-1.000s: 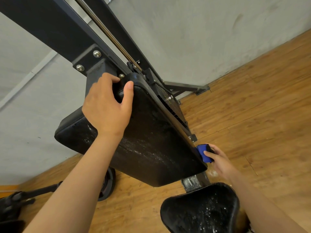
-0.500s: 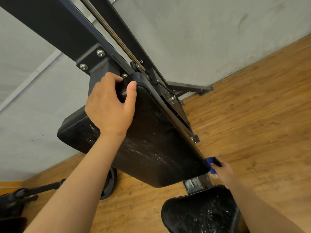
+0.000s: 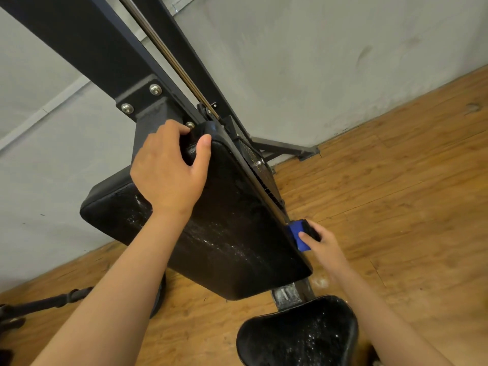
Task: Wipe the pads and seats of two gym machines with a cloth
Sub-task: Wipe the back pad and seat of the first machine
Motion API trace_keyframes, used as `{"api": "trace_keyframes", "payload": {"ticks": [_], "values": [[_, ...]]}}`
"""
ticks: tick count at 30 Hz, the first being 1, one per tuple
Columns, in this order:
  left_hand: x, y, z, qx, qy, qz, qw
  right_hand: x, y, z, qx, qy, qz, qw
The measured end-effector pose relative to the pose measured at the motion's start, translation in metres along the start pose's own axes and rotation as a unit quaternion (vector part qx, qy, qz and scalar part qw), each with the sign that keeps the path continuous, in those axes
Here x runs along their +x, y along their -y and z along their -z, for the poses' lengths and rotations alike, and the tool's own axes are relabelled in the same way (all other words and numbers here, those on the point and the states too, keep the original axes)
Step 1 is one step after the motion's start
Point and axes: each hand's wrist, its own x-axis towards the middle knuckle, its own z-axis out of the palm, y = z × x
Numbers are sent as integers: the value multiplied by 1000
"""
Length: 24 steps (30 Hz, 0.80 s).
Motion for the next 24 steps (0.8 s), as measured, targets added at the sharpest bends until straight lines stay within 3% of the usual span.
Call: {"api": "trace_keyframes", "payload": {"ticks": [9, 16, 24], "values": [[0, 1, 2, 10, 11, -8, 1000, -47, 93, -18, 48, 4, 153, 987], [0, 4, 11, -18, 46, -29, 998, -93, 108, -29, 81, -21, 146, 986], [-45, 5, 40, -176, 96, -25, 979, -142, 107, -49, 29, -6, 141, 990]]}}
